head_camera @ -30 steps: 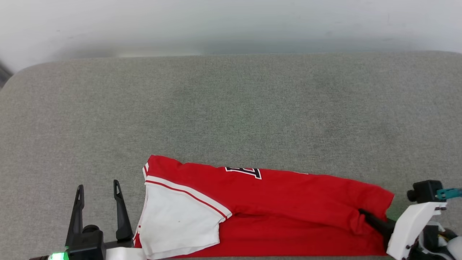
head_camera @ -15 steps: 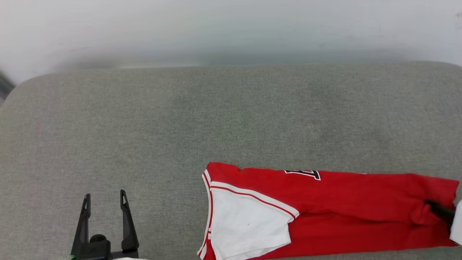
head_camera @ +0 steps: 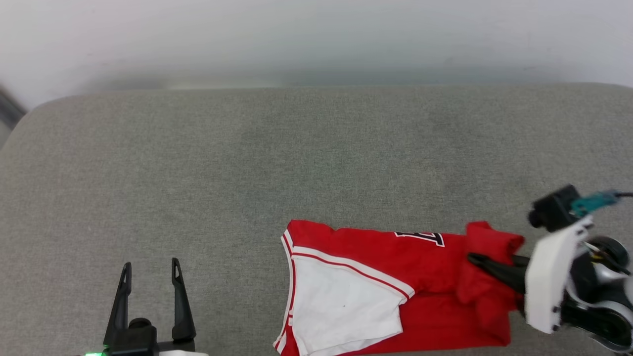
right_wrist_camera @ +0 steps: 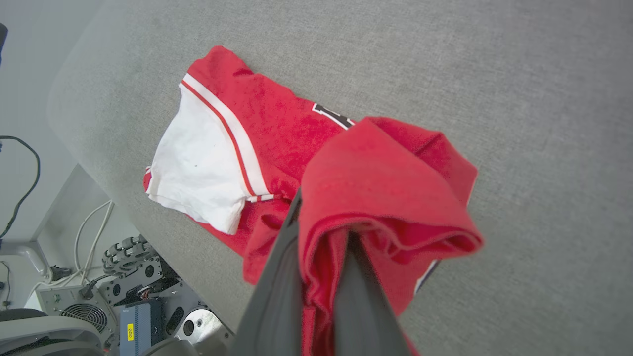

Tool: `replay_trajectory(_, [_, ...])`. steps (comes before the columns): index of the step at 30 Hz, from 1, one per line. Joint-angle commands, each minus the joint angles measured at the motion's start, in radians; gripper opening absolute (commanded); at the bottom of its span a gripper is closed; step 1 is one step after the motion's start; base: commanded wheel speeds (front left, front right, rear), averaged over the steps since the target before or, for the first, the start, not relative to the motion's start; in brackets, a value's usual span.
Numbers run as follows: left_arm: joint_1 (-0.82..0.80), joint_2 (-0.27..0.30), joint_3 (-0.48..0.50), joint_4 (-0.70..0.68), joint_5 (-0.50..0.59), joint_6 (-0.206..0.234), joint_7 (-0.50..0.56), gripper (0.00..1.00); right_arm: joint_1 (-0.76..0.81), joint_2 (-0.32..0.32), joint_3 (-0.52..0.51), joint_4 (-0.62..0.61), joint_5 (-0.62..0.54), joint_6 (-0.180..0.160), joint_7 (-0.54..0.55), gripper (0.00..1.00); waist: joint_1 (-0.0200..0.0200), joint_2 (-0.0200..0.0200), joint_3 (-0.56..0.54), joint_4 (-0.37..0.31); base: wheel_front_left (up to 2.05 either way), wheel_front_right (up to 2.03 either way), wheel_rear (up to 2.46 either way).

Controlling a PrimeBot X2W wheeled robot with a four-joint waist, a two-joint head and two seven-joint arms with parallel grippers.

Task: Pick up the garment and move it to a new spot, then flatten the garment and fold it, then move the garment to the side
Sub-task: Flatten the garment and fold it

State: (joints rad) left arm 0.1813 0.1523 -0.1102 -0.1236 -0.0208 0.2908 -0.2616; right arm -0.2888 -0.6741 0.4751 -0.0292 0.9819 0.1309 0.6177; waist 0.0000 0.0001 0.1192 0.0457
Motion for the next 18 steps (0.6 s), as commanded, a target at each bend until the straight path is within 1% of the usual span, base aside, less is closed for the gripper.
replay_trajectory(1, [-0.017, -0.003, 0.005, 0.004, 0.006, -0.005, -0.005, 1.00, -0.038, 0.024, 0.030, -0.020, -0.022, 0.000, 0.013, 0.00, 0.0000, -0.0001, 0.010, 0.003, 0.00, 0.00, 0.00])
replay_trajectory(5, [-0.041, -0.013, 0.007, 0.008, 0.004, -0.015, -0.005, 1.00, -0.156, 0.087, 0.145, -0.033, -0.083, 0.000, 0.051, 0.00, 0.0000, -0.0001, 0.032, 0.013, 0.00, 0.00, 0.00])
replay_trajectory(9, [-0.063, -0.022, 0.005, 0.013, 0.004, -0.026, -0.005, 1.00, -0.268, 0.161, 0.277, 0.010, -0.132, 0.000, 0.080, 0.00, 0.0000, -0.0001, 0.052, 0.024, 0.00, 0.00, 0.00])
replay_trajectory(15, [-0.092, -0.031, 0.007, 0.016, 0.009, -0.036, -0.004, 1.00, -0.415, 0.267, 0.458, 0.168, -0.186, 0.000, 0.092, 0.00, 0.0000, -0.0001, 0.085, 0.037, 0.00, 0.00, 0.00])
replay_trajectory(16, [-0.092, -0.031, 0.007, 0.016, 0.009, -0.036, -0.004, 1.00, -0.415, 0.267, 0.458, 0.168, -0.186, 0.000, 0.092, 0.00, 0.0000, -0.0001, 0.085, 0.037, 0.00, 0.00, 0.00])
replay_trajectory(18, [-0.097, -0.034, 0.006, 0.018, 0.010, -0.041, -0.004, 1.00, -0.455, 0.298, 0.506, 0.234, -0.194, 0.000, 0.084, 0.00, 0.0000, -0.0001, 0.096, 0.042, 0.00, 0.00, 0.00])
